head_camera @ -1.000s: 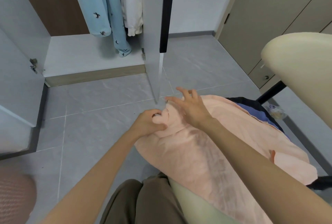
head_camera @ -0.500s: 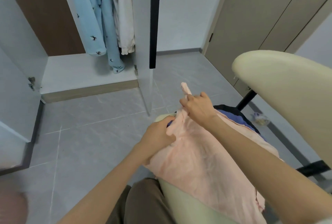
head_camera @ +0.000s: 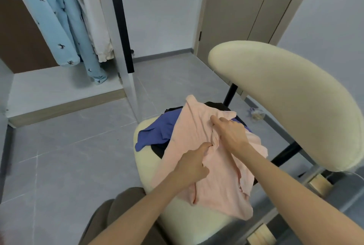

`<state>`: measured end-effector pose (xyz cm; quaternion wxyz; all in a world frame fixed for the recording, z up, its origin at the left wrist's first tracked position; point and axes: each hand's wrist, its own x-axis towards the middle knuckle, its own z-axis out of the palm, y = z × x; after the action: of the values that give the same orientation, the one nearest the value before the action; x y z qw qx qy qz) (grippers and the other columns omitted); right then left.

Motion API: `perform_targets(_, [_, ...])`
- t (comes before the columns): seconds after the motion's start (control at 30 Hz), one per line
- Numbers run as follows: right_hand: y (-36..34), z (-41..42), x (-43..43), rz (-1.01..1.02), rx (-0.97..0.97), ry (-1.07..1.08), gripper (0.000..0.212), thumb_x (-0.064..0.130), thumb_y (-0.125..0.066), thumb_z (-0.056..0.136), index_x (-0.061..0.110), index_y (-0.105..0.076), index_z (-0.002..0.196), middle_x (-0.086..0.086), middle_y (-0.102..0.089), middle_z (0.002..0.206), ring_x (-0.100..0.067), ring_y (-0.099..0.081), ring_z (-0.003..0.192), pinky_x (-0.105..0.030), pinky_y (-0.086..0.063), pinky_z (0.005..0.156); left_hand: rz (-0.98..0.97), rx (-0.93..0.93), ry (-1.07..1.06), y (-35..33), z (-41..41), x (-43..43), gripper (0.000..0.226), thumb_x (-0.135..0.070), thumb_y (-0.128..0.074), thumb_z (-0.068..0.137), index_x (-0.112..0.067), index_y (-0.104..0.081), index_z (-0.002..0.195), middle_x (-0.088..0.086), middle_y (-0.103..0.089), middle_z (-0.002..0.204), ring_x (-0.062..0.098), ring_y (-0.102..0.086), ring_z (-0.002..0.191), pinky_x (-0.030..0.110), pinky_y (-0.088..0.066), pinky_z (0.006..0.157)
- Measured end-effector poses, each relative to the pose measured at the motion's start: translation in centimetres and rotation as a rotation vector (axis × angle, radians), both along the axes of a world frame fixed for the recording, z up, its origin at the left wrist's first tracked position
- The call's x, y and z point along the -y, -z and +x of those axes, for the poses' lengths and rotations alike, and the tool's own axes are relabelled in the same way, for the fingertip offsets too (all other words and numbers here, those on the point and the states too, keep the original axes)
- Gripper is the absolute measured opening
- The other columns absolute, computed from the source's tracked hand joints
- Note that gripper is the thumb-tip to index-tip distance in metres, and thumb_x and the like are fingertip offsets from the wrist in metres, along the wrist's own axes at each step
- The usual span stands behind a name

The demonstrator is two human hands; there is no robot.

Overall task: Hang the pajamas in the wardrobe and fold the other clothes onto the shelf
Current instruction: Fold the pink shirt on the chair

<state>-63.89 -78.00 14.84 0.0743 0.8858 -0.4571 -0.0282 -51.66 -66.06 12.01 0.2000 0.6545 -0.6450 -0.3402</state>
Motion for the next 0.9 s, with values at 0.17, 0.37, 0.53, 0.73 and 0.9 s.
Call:
perform_targets(0.17, [2.1,-3.3,-0.3,0.060,0.141,0.066,0.030,0.019,-0.046,0.092,0.017,-0.044,0.122,-0.005,-0.049,0.099,-0.027,-0.056,0.081,-0.033,-0.039,0.057,0.071,0.026,0.049,0.8,-2.8,0.4,0.071,-0.014,-0.054,0.078,-0.030,-0.026,0.141,-0.003,-0.049,0.076,0.021,-0.046,0.071,0.028,-0.027,0.055])
perform_targets(0.37, [3.5,-6.2,0.2,0.134,0.331,0.059,0.033,0.011,-0.048,0.090,0.020,-0.061,0.119,-0.006,-0.058,0.119,-0.028,-0.049,0.111,-0.034,-0.037,0.091,0.270,0.071,0.113,2.3,-5.2,0.1,0.088,-0.033,-0.056,0.085,-0.031,0.001,0.151,0.012,-0.049,0.118,0.030,-0.052,0.107,0.031,-0.040,0.081])
perform_targets(0.53, [3.7,-9.3,-1.2,0.214,0.825,0.366,0.047,-0.002,-0.043,0.087,0.015,-0.052,0.130,-0.008,-0.049,0.134,-0.026,-0.041,0.124,-0.023,-0.027,0.099,0.050,0.167,0.002,2.0,-7.0,-0.4,0.074,-0.037,-0.054,0.086,-0.021,-0.015,0.147,0.007,-0.034,0.120,0.027,-0.041,0.113,0.030,-0.037,0.079])
perform_targets(0.73, [5.0,-12.1,-2.9,0.653,1.060,0.846,0.058,0.023,-0.049,0.095,0.012,-0.024,0.146,-0.011,-0.036,0.145,-0.030,-0.041,0.126,-0.039,-0.040,0.098,-0.266,0.302,0.223,2.8,-10.2,-1.5,0.053,-0.030,-0.056,0.082,-0.020,-0.043,0.132,0.004,-0.042,0.116,0.024,-0.039,0.107,0.028,-0.030,0.080])
perform_targets(0.9, [5.1,-12.8,-3.0,0.934,1.288,0.831,0.046,0.028,-0.050,0.097,0.017,-0.030,0.137,-0.003,-0.047,0.132,-0.023,-0.050,0.110,-0.036,-0.044,0.089,-0.281,0.533,0.475,6.2,-11.5,-2.9,0.066,-0.041,-0.067,0.073,-0.028,-0.042,0.133,0.003,-0.033,0.136,0.024,-0.029,0.124,0.039,-0.025,0.101])
